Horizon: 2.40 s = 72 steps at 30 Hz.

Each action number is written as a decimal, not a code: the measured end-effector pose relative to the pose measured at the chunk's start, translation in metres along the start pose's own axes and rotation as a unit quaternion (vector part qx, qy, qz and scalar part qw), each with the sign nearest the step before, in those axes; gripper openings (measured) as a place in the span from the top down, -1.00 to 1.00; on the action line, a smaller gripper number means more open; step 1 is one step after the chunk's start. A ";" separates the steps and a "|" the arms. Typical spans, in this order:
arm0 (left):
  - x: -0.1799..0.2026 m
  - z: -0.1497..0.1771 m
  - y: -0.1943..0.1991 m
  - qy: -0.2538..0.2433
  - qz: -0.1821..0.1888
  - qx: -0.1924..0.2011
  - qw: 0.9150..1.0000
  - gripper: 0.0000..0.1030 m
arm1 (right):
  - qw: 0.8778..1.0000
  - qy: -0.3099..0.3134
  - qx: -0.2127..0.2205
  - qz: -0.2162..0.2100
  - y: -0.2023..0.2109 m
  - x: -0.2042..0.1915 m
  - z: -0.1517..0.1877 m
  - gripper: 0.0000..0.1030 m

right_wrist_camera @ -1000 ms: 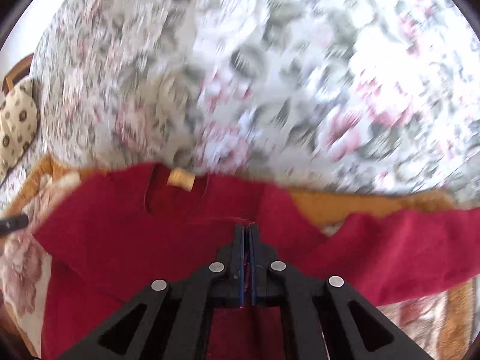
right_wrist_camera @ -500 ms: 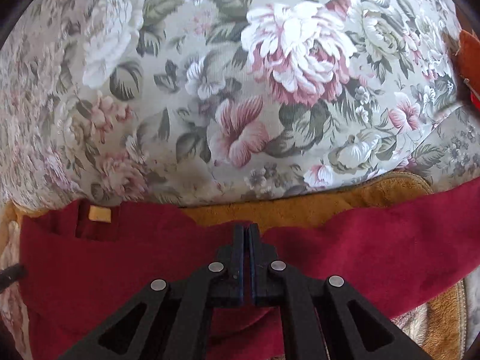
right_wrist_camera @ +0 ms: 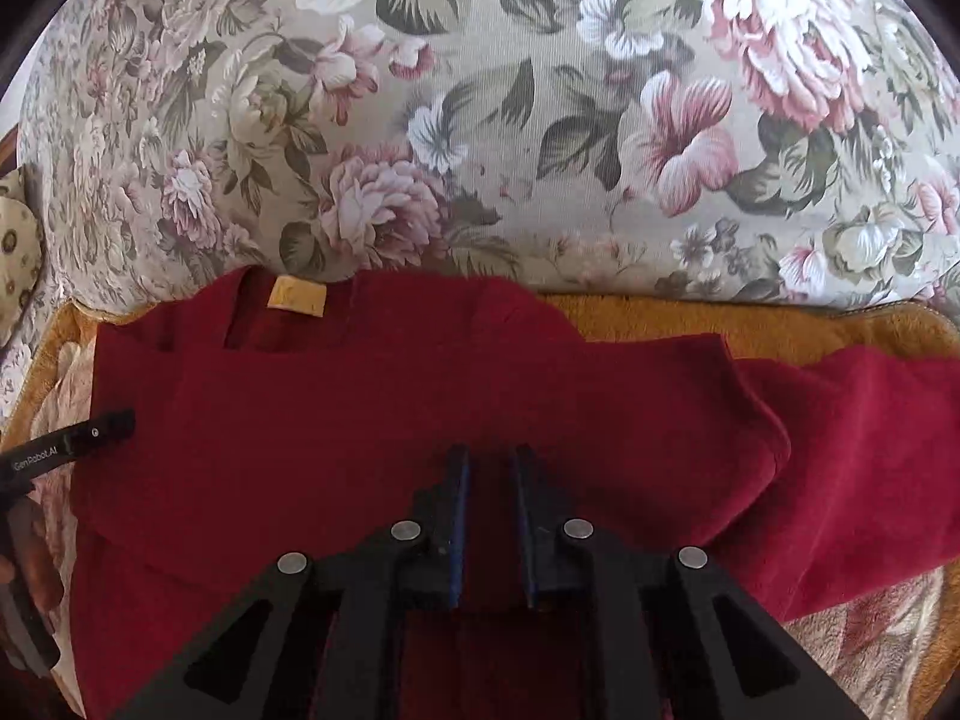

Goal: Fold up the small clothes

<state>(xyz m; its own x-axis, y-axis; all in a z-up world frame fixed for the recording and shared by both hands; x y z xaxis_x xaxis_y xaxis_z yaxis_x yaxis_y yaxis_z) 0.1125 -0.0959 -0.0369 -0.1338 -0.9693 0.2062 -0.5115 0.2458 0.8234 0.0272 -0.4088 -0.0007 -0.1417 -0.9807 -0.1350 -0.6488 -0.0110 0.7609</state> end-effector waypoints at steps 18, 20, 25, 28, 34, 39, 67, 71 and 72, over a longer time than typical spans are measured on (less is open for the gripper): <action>-0.012 0.031 0.048 0.039 0.024 0.000 0.999 -0.02 | 0.999 -0.040 0.022 -0.028 0.072 0.019 0.015 0.60; -0.014 0.033 0.062 0.033 0.017 0.009 0.999 -0.02 | 0.997 -0.027 0.011 -0.076 0.078 -0.007 0.023 0.56; -0.012 0.041 0.088 0.013 0.023 0.027 0.999 -0.02 | 0.997 -0.040 0.021 -0.064 0.089 0.000 0.037 0.56; -0.001 0.042 0.096 0.002 0.037 0.037 0.999 -0.02 | 0.996 -0.086 0.028 -0.022 0.099 0.045 0.049 0.56; 0.041 0.042 0.083 -0.003 0.070 0.031 0.997 -0.02 | 0.980 -0.175 0.042 0.085 0.128 0.165 0.063 0.37; 0.078 0.054 0.058 -0.025 0.078 0.009 0.997 -0.02 | 0.956 -0.234 0.095 0.147 0.172 0.245 0.054 0.37; 0.057 0.029 0.085 -0.016 0.074 0.040 0.996 -0.02 | 0.941 -0.110 0.301 0.112 0.318 0.184 -0.116 0.90; 0.032 0.017 0.103 0.010 0.074 0.059 0.996 -0.02 | 0.954 -0.030 0.299 0.000 0.302 0.066 -0.144 0.90; 0.024 0.013 0.108 0.017 0.072 0.064 0.995 -0.02 | 0.957 -0.019 0.288 -0.034 0.290 0.037 -0.148 0.90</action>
<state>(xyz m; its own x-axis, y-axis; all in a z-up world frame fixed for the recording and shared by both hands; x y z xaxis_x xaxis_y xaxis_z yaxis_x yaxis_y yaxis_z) 0.0434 -0.0925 0.0501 -0.1859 -0.9229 0.3371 -0.5925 0.3790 0.7109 -0.0555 -0.4767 0.3084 -0.1035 -0.9737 -0.2028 -0.9606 0.0450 0.2742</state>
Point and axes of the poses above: each gripper's, at about its wrist camera, not at the fingertips, and y roughly against the way its jaws point, x to its right, z to its underside, the point moved 5 cm from there along -y, roughly the way its jaws point, and after that the axes turned 7 degrees about x, right-handed, at the moved point
